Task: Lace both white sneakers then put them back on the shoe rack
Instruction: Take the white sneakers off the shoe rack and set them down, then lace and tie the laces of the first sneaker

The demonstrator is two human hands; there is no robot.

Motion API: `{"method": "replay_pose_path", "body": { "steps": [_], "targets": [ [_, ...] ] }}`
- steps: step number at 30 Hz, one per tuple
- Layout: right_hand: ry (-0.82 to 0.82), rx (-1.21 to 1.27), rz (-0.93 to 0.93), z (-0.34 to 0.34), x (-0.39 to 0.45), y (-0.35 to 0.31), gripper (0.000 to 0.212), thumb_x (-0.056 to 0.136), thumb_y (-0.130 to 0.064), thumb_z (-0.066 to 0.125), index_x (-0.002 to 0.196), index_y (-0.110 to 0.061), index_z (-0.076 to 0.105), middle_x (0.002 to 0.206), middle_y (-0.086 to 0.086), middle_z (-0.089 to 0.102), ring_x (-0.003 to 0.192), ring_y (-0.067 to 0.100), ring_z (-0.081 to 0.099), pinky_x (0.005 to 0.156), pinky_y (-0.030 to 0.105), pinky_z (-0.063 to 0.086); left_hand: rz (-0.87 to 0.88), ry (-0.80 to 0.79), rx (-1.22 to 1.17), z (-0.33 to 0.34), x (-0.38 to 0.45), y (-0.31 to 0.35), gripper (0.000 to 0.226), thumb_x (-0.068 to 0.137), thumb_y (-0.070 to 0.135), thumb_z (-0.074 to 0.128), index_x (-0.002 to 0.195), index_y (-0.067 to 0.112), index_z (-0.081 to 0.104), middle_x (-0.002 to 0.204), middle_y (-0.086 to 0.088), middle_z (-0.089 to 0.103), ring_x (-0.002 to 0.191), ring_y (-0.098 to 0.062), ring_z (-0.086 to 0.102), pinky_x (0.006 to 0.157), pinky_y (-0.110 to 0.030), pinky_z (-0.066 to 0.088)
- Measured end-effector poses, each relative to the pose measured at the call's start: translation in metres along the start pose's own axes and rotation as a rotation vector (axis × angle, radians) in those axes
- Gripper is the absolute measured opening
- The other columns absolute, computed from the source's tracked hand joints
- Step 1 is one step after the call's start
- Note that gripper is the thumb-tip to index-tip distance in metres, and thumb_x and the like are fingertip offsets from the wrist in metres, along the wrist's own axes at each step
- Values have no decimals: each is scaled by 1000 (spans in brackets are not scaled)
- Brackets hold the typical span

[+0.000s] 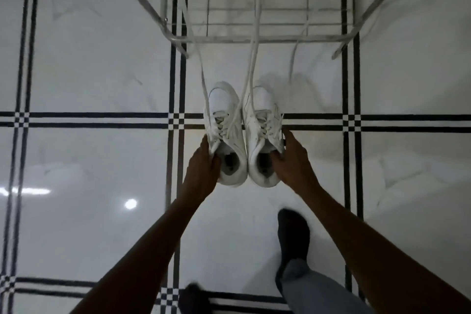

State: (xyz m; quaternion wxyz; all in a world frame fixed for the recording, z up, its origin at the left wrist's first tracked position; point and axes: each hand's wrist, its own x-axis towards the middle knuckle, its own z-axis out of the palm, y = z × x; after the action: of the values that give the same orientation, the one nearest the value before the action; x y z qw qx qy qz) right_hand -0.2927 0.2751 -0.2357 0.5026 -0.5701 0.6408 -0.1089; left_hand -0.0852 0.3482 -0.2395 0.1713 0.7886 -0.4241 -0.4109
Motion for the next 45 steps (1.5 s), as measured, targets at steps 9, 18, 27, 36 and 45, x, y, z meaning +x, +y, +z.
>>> {"method": "replay_pose_path", "body": {
  "steps": [9, 18, 27, 36, 45],
  "targets": [
    [-24, -129, 61, 63, 51, 105, 48, 93, -12, 52, 140, -7, 42, 133, 19, 57, 124, 35, 55, 105, 43, 46, 9, -52, -30, 96, 42, -94, 53, 102, 16, 50, 152, 11, 33, 140, -13, 59, 125, -31, 58, 95, -30, 46],
    [268, -233, -277, 65, 14, 63, 26, 86, -11, 66, 111, -7, 60, 120, 13, 54, 110, 25, 56, 89, 26, 50, 13, 37, -174, 76, 30, -79, 50, 92, 33, 70, 136, 14, 57, 122, -3, 56, 107, -19, 61, 88, -32, 56],
    [40, -355, -202, 135, 60, 50, 19, 90, -24, 63, 90, -7, 71, 86, 8, 70, 80, 18, 66, 76, 31, 55, 349, 267, -118, 84, 60, -100, 5, 87, 7, 73, 91, 9, 69, 93, -3, 67, 85, -18, 66, 75, -34, 60],
    [-56, -243, -229, 149, 78, 51, 14, 90, -20, 65, 102, -14, 71, 105, 0, 71, 85, 8, 58, 64, 12, 40, 452, 268, 35, 72, 81, -128, 10, 92, 19, 68, 87, 21, 60, 81, 5, 72, 75, -12, 69, 70, -39, 59],
    [72, -131, -316, 155, 78, 51, 11, 92, -14, 61, 85, -22, 58, 86, -6, 66, 80, 13, 62, 68, 25, 42, 503, 273, 39, 68, 87, -126, 12, 95, 22, 57, 91, 18, 46, 75, -1, 71, 67, -23, 69, 63, -48, 55]
  ]
}}
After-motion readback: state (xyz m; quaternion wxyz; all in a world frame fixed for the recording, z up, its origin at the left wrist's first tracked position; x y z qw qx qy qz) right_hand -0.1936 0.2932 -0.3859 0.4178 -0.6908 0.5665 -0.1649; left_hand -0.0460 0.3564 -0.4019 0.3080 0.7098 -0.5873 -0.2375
